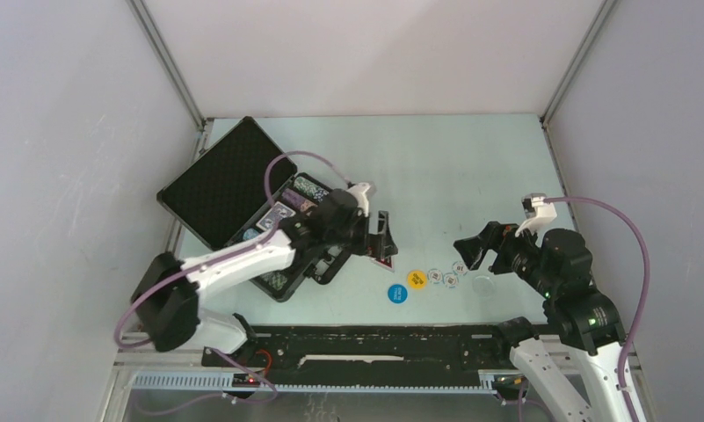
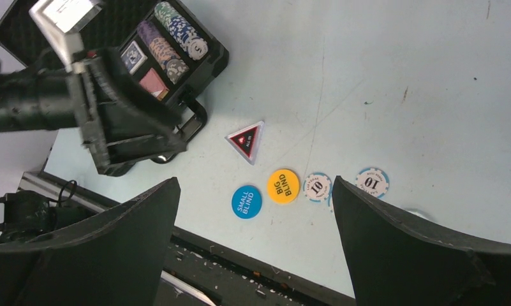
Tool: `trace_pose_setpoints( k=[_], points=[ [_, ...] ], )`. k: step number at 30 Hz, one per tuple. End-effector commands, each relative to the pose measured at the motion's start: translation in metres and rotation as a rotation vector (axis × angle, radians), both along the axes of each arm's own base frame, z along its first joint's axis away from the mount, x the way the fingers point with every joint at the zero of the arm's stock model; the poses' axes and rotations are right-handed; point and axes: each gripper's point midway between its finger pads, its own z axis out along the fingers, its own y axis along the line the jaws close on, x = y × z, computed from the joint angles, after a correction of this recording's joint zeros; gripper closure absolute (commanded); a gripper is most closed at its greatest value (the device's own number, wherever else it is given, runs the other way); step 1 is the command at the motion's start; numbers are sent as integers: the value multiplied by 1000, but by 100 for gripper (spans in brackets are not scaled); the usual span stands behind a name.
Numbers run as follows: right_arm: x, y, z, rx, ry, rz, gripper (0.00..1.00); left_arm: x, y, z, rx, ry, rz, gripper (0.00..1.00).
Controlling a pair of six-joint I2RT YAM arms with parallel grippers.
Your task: Pack up texas hold em set
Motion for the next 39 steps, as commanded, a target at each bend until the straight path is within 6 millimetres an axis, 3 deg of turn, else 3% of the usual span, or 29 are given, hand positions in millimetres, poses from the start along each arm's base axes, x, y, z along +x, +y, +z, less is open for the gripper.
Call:
trace_pose_setpoints(
  k=[1,5,8,12,18,22,32,39],
  points=[
    [-3,1,11,24,-40,2,0,25,3,-10,306,-94,-56,2],
    [-6,2,14,30,-63,13,0,41,-6,-33,486,-94,-88,3],
    [-6,4,14,29,-62,26,0,38,-12,-59,590,-49,-207,4],
    [-8,5,15,30,-70,41,0,39,-13,-72,658,-64,-317,1],
    [-8,4,17,35,-87,38,0,41,-23,-84,702,-56,-394,1],
    [-8,5,17,32,-87,40,0,31,-34,-93,668,2,-469,0],
    [-9,5,17,32,-91,43,0,34,-48,-102,682,13,-469,5],
    [-9,5,18,32,-94,43,0,33,-42,-107,721,5,-471,9]
  ],
)
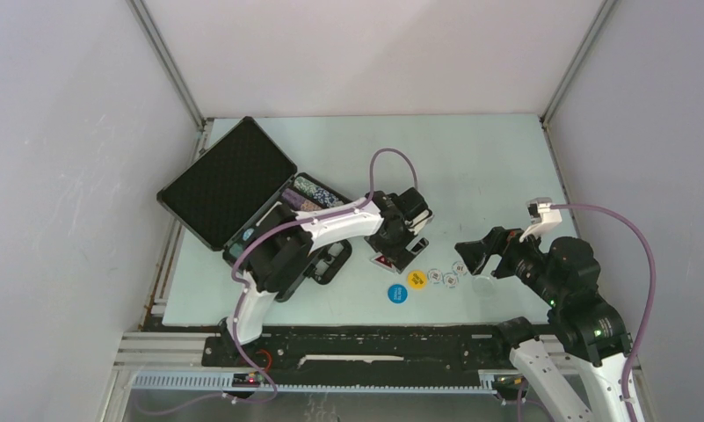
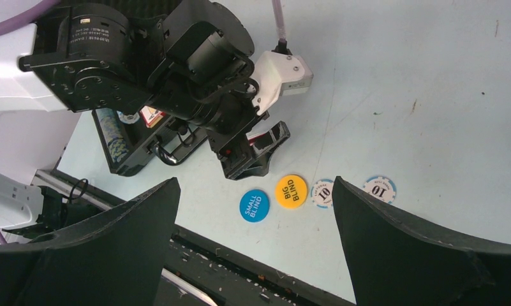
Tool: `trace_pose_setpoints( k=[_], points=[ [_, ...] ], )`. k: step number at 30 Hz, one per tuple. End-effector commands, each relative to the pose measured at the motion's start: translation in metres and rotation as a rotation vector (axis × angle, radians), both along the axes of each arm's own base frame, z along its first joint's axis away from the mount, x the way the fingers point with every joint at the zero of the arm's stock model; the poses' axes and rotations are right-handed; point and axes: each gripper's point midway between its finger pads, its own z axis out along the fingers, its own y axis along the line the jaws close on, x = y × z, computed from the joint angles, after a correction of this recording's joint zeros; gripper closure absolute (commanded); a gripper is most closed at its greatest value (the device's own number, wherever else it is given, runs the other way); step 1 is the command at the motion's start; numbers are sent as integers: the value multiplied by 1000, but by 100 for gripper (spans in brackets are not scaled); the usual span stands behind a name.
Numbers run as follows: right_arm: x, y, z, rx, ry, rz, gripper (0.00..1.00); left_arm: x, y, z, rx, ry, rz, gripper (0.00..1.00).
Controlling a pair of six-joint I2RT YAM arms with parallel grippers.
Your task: Pack up texas hold em set
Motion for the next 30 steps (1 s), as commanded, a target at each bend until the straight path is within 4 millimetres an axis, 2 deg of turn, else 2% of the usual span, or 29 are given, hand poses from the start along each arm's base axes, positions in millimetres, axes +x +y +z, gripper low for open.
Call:
trace_pose_setpoints(
  k=[1,5,9,30],
  points=[
    [0,3,7,10,-35,16,0,4,-4,11,-1,-32,-37,10],
    [0,3,7,10,-37,14,0,-3,2,5,23,-11,-65,10],
    [1,2,7,12,-34,12,0,-3,1,4,30,-14,-75,15],
    [1,2,6,9,-31,10,0,2,-4,-5,52,-1,-103,16]
  ],
)
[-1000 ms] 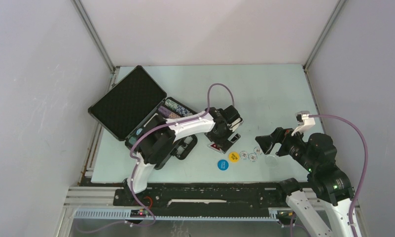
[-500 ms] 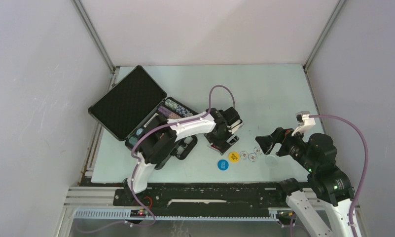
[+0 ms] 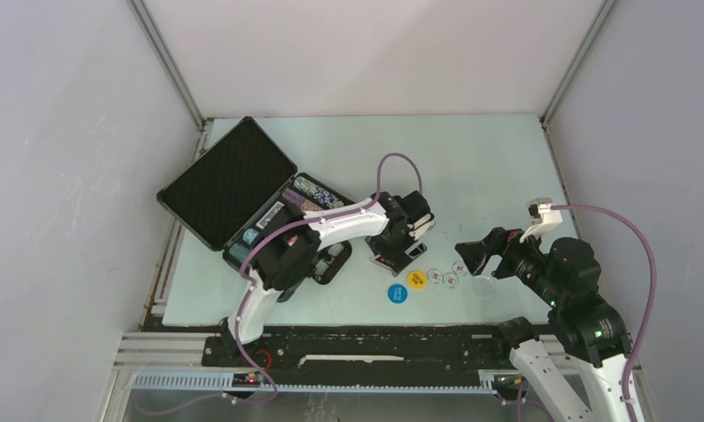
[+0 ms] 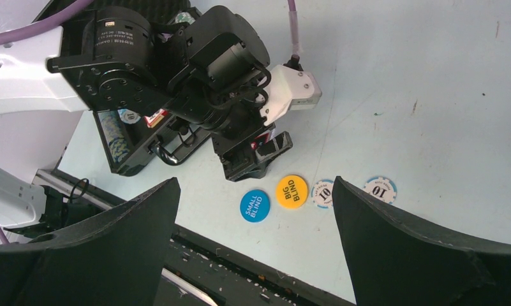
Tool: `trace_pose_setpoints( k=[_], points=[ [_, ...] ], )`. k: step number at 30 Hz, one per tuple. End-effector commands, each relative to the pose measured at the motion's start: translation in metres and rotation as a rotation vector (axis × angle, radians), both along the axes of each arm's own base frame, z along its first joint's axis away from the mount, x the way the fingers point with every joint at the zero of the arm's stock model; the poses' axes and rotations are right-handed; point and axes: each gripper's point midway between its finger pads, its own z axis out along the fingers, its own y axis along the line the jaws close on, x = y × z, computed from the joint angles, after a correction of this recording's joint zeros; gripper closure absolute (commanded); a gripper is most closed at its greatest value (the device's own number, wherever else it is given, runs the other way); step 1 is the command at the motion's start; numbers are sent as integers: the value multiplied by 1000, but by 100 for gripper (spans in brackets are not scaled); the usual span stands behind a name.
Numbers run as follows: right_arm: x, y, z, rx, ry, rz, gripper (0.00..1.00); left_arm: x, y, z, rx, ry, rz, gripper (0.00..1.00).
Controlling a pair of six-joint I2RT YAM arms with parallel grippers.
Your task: Pack up texas hold em set
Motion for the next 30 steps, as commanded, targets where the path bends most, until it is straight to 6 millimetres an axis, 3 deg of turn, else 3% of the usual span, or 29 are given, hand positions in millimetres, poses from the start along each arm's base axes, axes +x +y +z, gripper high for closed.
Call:
trace_pose_setpoints(
  k=[1,10,17,23,30],
  points=[
    [2,2,5,7,-27,5,0,7,-10,7,-17,-27,-18,17],
    [3,2,5,9,-29,7,0,8,-8,6,8,-42,2,25],
    [2,2,6,10,-34,7,0,5,-7,9,12,-51,1,39],
    [2,2,6,10,-35,9,0,11,-11,28,-29,-108,20,49],
    [1,2,7,12,-40,10,0,19,-8,70,-95,-194,57,52]
  ],
)
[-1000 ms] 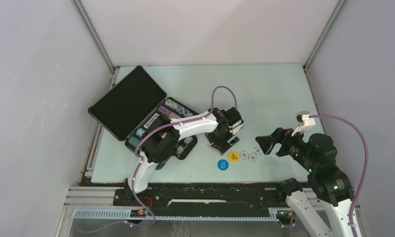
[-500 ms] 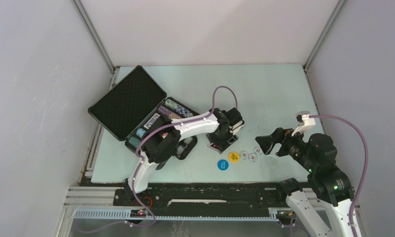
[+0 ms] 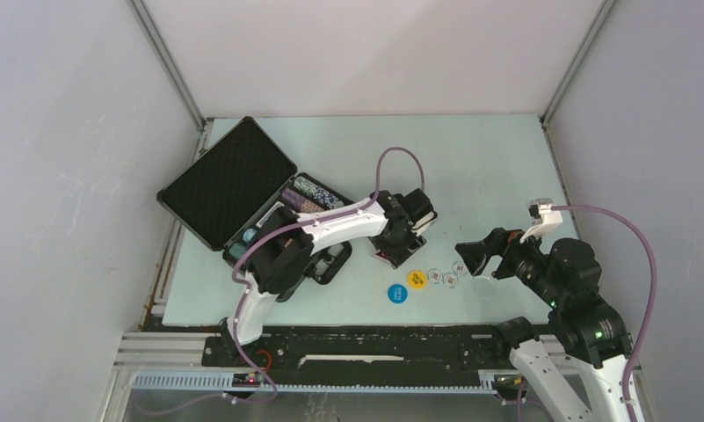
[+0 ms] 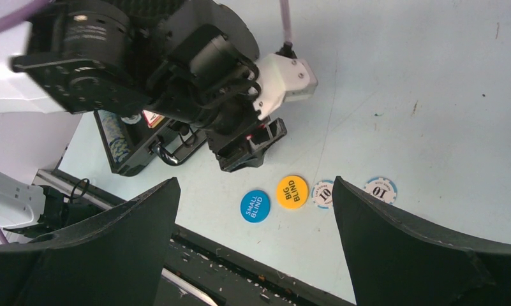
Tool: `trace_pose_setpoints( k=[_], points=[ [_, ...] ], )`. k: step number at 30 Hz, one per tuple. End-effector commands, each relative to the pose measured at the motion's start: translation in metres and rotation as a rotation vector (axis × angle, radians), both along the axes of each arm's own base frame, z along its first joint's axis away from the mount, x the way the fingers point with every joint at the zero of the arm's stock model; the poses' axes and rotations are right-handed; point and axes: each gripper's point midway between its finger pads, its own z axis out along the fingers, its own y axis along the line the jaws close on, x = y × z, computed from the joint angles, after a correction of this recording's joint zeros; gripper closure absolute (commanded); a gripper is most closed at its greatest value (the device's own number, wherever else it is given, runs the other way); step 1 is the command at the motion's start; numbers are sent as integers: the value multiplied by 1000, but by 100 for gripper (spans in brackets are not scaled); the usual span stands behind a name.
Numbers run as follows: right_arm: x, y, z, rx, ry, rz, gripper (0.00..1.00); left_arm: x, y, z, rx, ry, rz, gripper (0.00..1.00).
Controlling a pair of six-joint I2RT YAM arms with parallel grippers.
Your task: Pack up texas hold em set
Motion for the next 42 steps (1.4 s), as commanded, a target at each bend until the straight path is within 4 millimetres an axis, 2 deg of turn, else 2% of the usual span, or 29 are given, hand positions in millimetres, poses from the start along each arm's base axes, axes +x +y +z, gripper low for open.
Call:
trace_pose_setpoints(
  k=[1,4,8,12,16,22,26,29,33,38,42],
  points=[
    [1,2,7,11,-40,10,0,13,-6,64,-124,-121,43,52],
    [0,1,8,15,-47,7,0,14,6,80,-138,-143,71,51],
    [0,2,8,15,-49,11,0,17,45,100,-101,-192,124,51],
    [0,3,8,13,-48,20,0,27,103,111,-77,-207,244,51],
    [-1,4,8,16,-46,28,0,40,171,109,-1,-243,385,51],
    [-3,5,10,18,-53,37,0,62,249,102,64,-275,620,51],
    [-3,6,9,18,-52,42,0,82,268,101,68,-269,706,51],
    [-4,6,10,19,-53,46,0,97,270,101,81,-259,693,51],
    [-3,7,9,23,-48,44,0,109,282,84,157,-206,699,53],
    [-2,9,9,24,-54,57,0,129,280,77,63,-156,773,54],
    [-2,11,7,22,-44,70,0,134,281,71,36,-134,790,51]
  ],
)
